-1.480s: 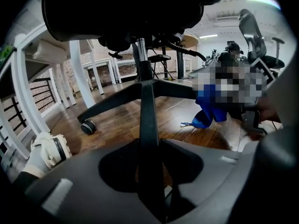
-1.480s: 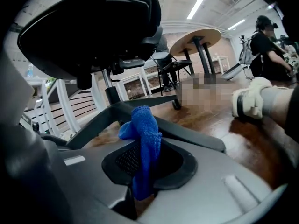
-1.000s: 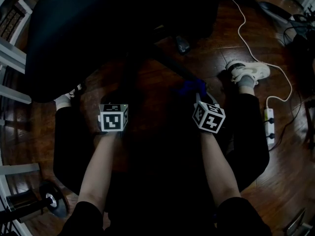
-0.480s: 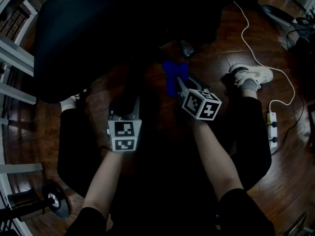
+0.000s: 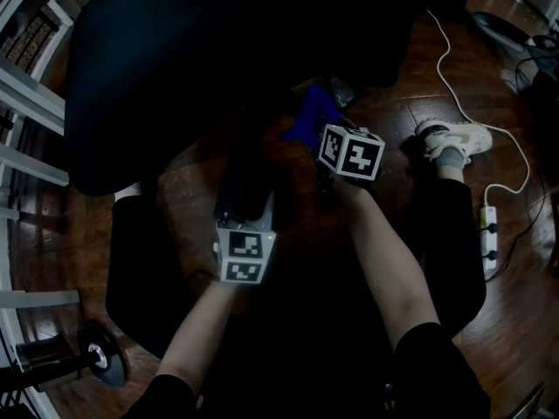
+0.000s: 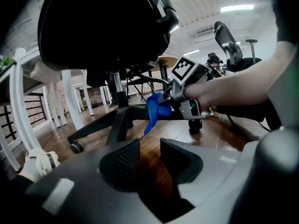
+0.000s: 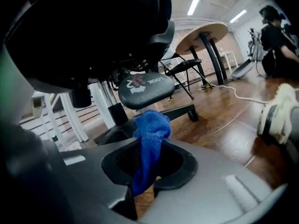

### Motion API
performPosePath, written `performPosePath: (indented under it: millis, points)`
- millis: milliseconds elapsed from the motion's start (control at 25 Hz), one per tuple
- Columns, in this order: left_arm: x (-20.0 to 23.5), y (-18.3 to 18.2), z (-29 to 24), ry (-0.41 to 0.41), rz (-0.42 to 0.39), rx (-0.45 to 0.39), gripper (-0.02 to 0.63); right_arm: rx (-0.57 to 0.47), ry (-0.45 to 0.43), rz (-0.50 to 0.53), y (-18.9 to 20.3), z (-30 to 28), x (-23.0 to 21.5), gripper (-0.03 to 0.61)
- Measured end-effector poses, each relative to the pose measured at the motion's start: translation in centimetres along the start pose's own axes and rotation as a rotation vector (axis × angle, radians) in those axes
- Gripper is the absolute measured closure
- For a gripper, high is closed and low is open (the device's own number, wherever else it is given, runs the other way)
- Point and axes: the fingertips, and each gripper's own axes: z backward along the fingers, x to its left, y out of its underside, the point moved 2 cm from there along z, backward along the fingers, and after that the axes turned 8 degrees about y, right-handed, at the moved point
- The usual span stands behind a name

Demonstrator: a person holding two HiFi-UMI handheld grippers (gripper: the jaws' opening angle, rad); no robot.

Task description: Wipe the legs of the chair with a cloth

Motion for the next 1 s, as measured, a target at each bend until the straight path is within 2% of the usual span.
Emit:
performPosePath:
  millis: [160,440,720,1000]
  points:
    - [-1.2,-0.7,-1.5,0.031,-0.014,-0.003,0.474,0.003,0.024,0.079,0.6,1.2,-1.6,0.494]
    - [-2.9,-0.8,-2.6,0.059,-0.018,0.01,0.474,0.033,0.05,0.051,1.8,3.7,-6.0,0.494]
    - [-2.8,-0.3,-2.7,0.045,0.0,0.028,0.474,0.051,0.067,0.06,3.4,5.9,-9.5,0.494]
    - [-2.6,0.1,-2.6,0.037,0.007,0.041,0.474,0.046,0.079,0.008,4.6,7.5,-12.0,0.492]
